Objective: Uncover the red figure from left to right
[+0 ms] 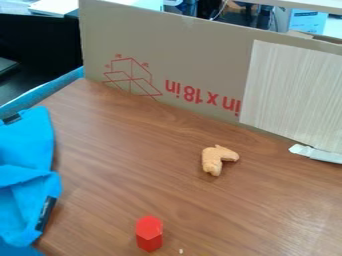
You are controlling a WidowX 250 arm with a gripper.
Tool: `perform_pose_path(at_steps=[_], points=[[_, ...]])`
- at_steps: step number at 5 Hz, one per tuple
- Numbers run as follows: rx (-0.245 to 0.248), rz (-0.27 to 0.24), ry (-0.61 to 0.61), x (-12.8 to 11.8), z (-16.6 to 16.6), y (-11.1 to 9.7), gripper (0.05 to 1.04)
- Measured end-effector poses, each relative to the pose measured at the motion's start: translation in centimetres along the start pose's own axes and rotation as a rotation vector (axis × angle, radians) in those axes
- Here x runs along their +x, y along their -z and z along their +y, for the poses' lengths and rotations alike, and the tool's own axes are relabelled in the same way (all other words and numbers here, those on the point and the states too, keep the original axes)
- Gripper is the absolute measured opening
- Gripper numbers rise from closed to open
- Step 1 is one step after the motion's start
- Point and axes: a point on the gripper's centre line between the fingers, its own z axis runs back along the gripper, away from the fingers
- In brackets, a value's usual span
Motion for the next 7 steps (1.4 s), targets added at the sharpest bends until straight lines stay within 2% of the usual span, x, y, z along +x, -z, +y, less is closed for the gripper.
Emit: perform_pose_path(at_steps=[1,2,3,5,6,7], points=[[0.016,0.027,-0.008,0.1,-1.9,-0.7,0.068],[0.039,0.062,-0.02,-0.3,-4.3,-0.5,0.068],[0.057,0.065,-0.037,-0.3,-7.7,-1.7,0.068],[0.092,0.104,-0.06,-0.7,-15.6,-3.4,0.068],[0.11,0.15,-0.051,-1.4,-18.8,-2.4,0.068],[0.135,0.164,-0.06,-1.8,-22.0,-1.1,0.068]])
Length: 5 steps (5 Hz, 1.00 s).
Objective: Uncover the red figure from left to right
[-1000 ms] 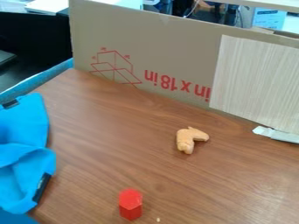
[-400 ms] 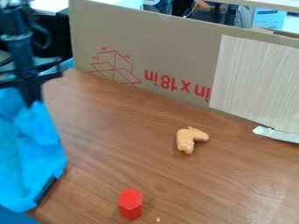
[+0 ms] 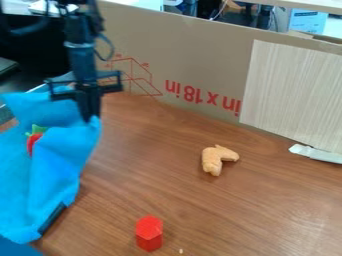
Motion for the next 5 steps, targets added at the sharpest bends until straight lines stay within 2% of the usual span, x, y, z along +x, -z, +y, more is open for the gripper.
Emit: perform_pose_path(at_steps=[1,2,4,5], points=[[0.055,0.024,-0.008,-0.5,-3.4,2.4,0.068],[0.072,0.027,0.0,-1.2,-6.1,3.5,0.068],[0.022,-0.016,0.038,-2.0,-8.7,4.4,0.068],[0.014,-0.014,0.058,-2.6,-9.3,4.4,0.084]])
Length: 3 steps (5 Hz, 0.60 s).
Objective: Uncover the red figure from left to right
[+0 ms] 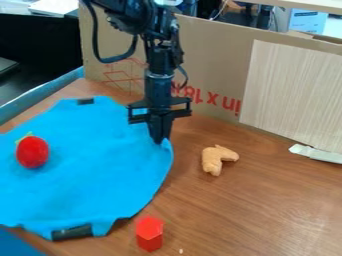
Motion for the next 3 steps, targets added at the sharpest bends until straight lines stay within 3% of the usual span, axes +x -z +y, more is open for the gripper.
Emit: perform_pose_path(at_steps=[1,3], points=[[-0.01,-0.015,0.028,-0.41,-0.87,0.03,0.237],[-0.004,-0.06,0.037,-0.09,-1.16,0.05,0.813]])
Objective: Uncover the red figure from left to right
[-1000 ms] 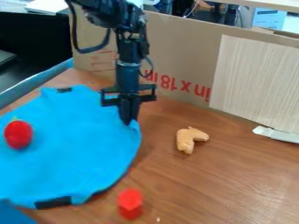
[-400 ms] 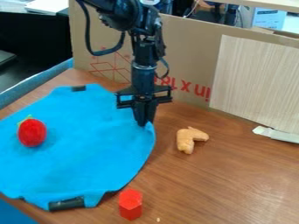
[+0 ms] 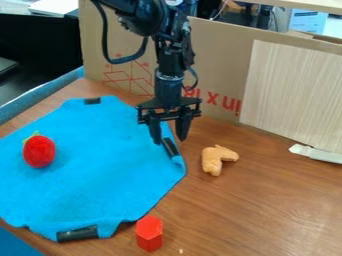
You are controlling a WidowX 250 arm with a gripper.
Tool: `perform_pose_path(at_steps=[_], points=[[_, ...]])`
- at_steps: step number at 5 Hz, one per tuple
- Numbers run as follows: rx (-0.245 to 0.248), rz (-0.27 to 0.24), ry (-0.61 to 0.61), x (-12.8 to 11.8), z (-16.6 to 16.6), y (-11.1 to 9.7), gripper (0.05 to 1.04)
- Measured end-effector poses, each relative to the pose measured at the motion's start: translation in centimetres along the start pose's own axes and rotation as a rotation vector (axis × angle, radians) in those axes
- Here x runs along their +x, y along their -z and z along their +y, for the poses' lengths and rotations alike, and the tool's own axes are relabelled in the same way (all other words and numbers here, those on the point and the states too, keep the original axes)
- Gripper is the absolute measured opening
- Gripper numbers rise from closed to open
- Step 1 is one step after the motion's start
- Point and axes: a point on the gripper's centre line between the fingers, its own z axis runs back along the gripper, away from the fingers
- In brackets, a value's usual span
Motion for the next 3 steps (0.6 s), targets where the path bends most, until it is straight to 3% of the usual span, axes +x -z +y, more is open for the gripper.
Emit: perform_pose_path(at_steps=[1,2,3], points=[[0.011,0.011,0.024,-0.3,0.7,0.4,1.001],[-0.045,-0.047,0.009,0.8,3.7,-2.9,1.001],[-0.049,-0.063,-0.015,2.3,9.1,-4.8,1.0]])
